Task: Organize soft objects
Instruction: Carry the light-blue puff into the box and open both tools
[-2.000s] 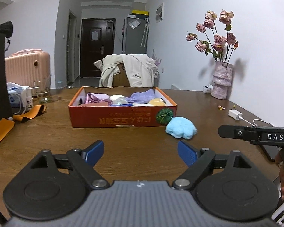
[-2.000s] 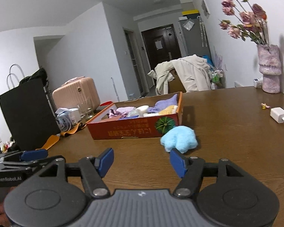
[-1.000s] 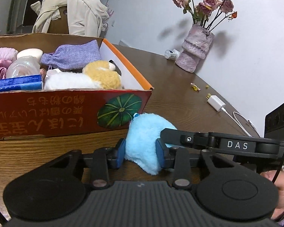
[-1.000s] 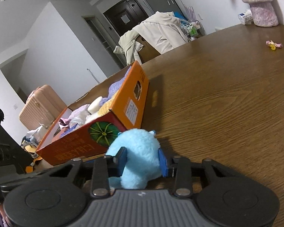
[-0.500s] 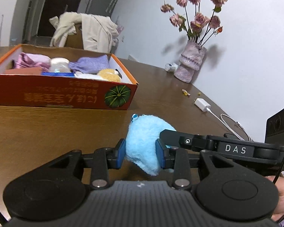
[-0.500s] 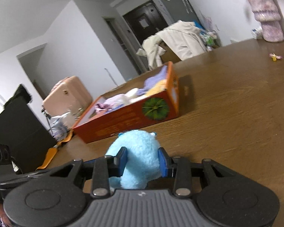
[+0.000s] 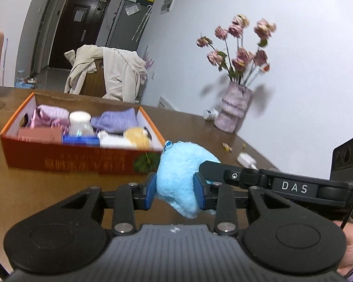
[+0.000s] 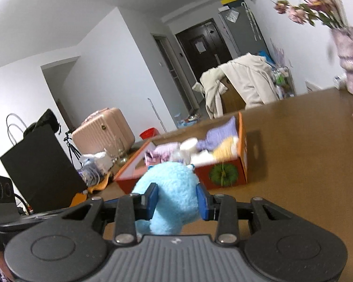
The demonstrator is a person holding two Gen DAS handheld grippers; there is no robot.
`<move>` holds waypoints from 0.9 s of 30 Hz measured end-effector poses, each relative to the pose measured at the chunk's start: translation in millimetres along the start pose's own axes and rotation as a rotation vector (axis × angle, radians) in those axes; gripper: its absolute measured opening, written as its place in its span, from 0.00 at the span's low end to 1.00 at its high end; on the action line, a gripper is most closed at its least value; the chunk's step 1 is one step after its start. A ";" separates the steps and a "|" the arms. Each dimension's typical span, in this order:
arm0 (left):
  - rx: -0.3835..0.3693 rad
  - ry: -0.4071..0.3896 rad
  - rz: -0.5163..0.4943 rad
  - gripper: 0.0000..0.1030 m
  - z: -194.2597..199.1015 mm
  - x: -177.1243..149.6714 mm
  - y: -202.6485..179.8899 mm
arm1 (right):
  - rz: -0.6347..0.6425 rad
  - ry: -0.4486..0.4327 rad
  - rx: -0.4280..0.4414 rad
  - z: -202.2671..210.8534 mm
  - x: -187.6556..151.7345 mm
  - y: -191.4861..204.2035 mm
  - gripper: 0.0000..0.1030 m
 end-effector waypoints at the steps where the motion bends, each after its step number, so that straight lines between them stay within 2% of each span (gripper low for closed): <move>1: -0.004 0.008 0.013 0.33 -7.4 12.5 7.8 | -0.003 0.004 0.009 -9.0 11.2 -1.2 0.33; 4: 0.002 0.018 0.015 0.33 -28.9 49.5 30.8 | -0.020 0.023 0.033 -44.3 42.8 -4.7 0.33; 8: 0.049 0.050 0.025 0.33 -68.3 88.2 71.8 | -0.015 0.062 0.024 -110.2 79.7 -7.0 0.33; 12: 0.086 0.112 0.106 0.33 -115.4 109.4 124.7 | -0.003 0.124 -0.004 -180.8 98.5 -13.6 0.33; 15: 0.102 0.181 0.149 0.33 -151.0 106.9 159.5 | 0.015 0.197 -0.059 -230.4 100.0 -23.2 0.33; 17: 0.125 0.224 0.164 0.32 -170.8 101.4 177.4 | 0.074 0.242 -0.116 -257.6 94.5 -27.3 0.32; 20: 0.157 0.279 0.144 0.25 -189.3 92.0 191.0 | 0.169 0.303 -0.188 -285.0 82.0 -29.3 0.28; 21: 0.153 0.291 0.147 0.22 -192.6 89.8 194.0 | 0.175 0.320 -0.188 -290.3 78.4 -30.1 0.28; 27: 0.127 0.294 0.171 0.24 -193.0 79.8 208.0 | 0.192 0.360 -0.159 -299.7 69.1 -29.1 0.27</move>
Point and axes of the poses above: each gripper's, at about its wrist camera, not at the fingertips, and z roughly against the way its jaws point, y to its left, x to its top, the point moved 9 cm from there along -z, roughly the way its jaws point, and after that the axes turned 7 degrees about -x, right-handed, at the moved point
